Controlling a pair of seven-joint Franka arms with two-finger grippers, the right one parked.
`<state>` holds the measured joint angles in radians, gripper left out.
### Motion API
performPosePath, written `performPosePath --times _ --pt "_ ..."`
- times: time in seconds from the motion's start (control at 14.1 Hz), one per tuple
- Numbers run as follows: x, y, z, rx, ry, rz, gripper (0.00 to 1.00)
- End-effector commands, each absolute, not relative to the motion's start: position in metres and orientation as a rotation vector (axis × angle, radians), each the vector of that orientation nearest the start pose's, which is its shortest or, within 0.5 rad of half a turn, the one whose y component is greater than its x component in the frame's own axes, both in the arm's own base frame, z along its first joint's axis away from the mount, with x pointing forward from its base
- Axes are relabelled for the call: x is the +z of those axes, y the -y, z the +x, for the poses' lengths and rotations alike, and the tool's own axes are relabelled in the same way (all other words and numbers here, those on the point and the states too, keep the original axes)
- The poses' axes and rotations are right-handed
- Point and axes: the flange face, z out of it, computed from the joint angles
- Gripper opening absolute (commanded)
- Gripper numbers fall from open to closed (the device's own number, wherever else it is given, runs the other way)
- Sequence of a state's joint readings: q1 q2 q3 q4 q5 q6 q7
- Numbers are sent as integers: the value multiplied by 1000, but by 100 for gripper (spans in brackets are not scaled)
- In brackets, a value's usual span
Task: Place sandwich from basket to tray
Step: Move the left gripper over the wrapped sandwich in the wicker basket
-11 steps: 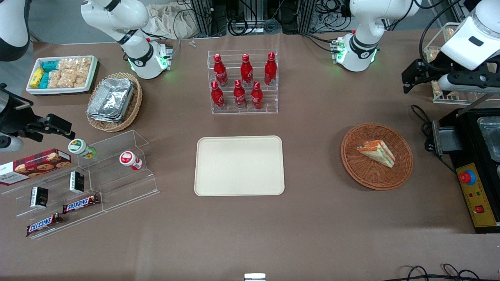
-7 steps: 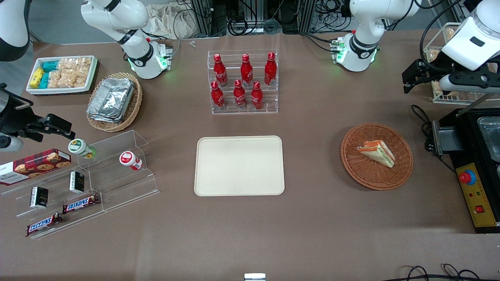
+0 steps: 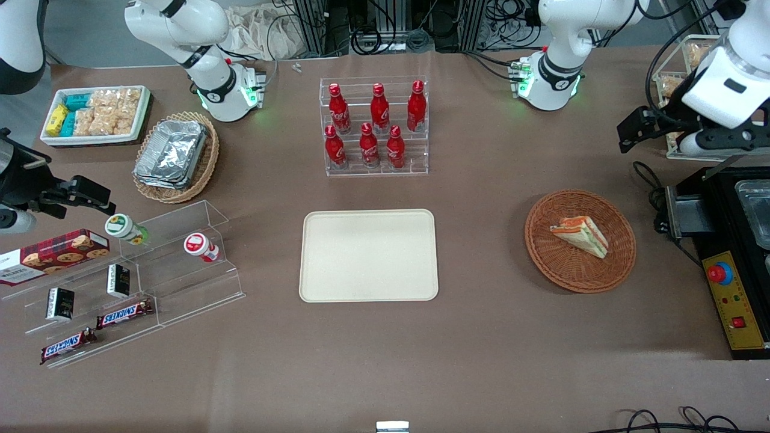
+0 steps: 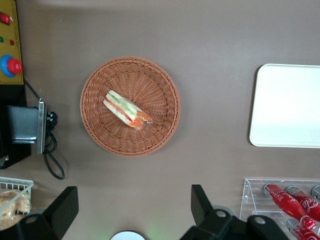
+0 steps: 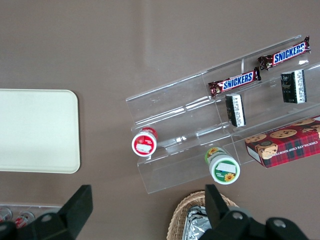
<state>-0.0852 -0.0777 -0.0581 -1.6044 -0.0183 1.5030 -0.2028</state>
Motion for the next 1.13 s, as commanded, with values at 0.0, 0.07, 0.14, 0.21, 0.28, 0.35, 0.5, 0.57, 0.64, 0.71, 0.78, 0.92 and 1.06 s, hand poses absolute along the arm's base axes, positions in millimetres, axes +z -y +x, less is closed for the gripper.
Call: performPosePath --times 0.0,0.07,0.14,0.21,0.28,0.35,0.5,0.57,0.64,0.71,0.78,0.92,1.06 --pt "629 60 532 51 190 -3143 100" --pt "618 54 537 57 233 -3136 100" --pt "606 52 538 66 272 -3130 100" --pt "593 51 540 68 339 -3121 100" --pt "579 47 542 65 441 -3106 100" --pt "561 40 545 63 565 -3086 100" --pt "517 33 548 65 771 -3039 100" --pt "492 29 553 93 884 -2998 100" --pt "468 28 560 135 983 -2953 100" --pt "442 28 569 179 1051 -2896 100" --pt "416 27 575 196 1083 -2824 100" --pt "368 30 583 232 1142 -2724 100" --pt "332 30 587 220 1190 -2679 100"
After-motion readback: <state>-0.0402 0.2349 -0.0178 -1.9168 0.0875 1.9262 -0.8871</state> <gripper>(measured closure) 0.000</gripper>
